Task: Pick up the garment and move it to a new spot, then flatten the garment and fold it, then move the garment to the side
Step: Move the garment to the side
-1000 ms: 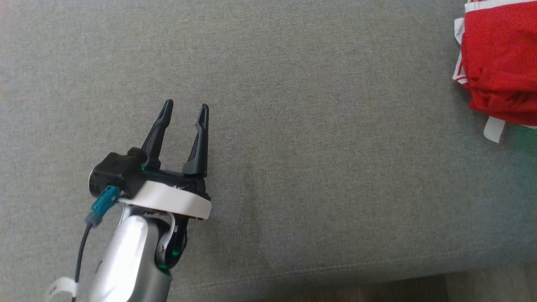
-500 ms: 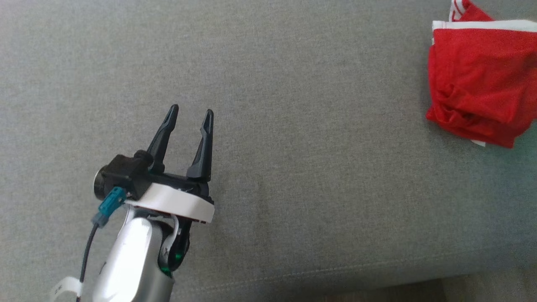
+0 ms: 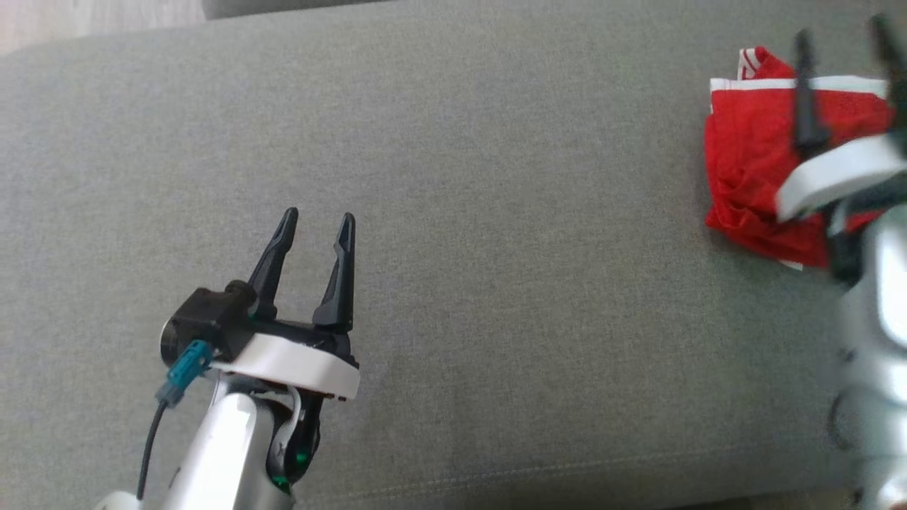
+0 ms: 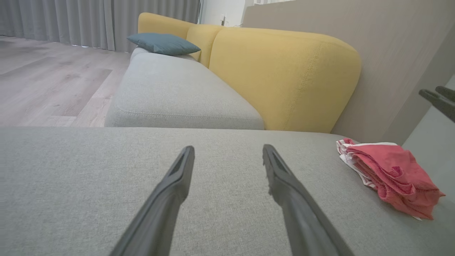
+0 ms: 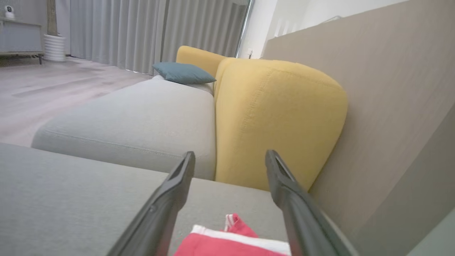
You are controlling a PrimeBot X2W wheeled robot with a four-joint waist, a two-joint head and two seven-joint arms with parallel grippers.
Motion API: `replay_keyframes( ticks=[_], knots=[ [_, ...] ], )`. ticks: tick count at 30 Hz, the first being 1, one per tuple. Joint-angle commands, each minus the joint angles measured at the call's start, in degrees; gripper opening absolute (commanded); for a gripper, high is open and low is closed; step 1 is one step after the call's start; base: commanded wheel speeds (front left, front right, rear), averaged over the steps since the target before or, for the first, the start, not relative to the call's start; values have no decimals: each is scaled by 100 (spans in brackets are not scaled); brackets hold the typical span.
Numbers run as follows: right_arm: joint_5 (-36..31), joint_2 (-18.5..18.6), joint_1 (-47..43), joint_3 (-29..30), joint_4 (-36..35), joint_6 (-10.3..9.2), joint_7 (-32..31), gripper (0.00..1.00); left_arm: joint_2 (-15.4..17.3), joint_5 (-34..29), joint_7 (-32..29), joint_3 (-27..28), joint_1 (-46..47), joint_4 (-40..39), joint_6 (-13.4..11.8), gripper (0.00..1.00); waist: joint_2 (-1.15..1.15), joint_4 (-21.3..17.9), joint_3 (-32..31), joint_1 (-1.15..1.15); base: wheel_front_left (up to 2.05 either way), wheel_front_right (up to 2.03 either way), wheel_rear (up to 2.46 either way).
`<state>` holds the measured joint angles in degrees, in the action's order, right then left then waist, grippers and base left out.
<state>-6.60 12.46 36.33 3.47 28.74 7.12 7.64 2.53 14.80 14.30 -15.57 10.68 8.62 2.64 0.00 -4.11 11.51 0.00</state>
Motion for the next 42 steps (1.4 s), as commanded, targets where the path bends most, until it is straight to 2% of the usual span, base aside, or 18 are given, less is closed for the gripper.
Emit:
replay_keyframes(
  ticks=[1, 7, 12, 18, 24, 42],
  knots=[
    [90, -136, -134, -187, -280, 36, 36, 100, 34, 34, 70, 216, 90, -225, -37, 100, 0, 24, -77, 0, 0, 0, 0],
    [367, -691, -838, -436, -664, 36, 131, 100, 34, 67, 70, 205, -30, -270, -88, 100, 0, 85, -303, 0, 0, 0, 0],
    [660, -922, -1609, -521, -894, 36, 380, 100, 34, 72, 70, 184, -157, -272, -72, 100, 0, 146, -495, 0, 0, 0, 0],
    [1354, -956, -2410, -681, -1114, 36, 662, 100, 34, 99, 70, 217, -345, -346, -126, 100, 0, 152, -641, 0, 0, 0, 0],
    [1657, -957, -2856, -869, -1269, 36, 729, 100, 34, 27, 70, 251, -549, -325, -162, 100, 0, 111, -713, 0, 0, 0, 0],
    [1751, -958, -3073, -921, -1606, 36, 735, 100, 34, 55, 70, 315, -670, -716, -303, 100, 0, 134, -741, 0, 0, 0, 0]
  ],
)
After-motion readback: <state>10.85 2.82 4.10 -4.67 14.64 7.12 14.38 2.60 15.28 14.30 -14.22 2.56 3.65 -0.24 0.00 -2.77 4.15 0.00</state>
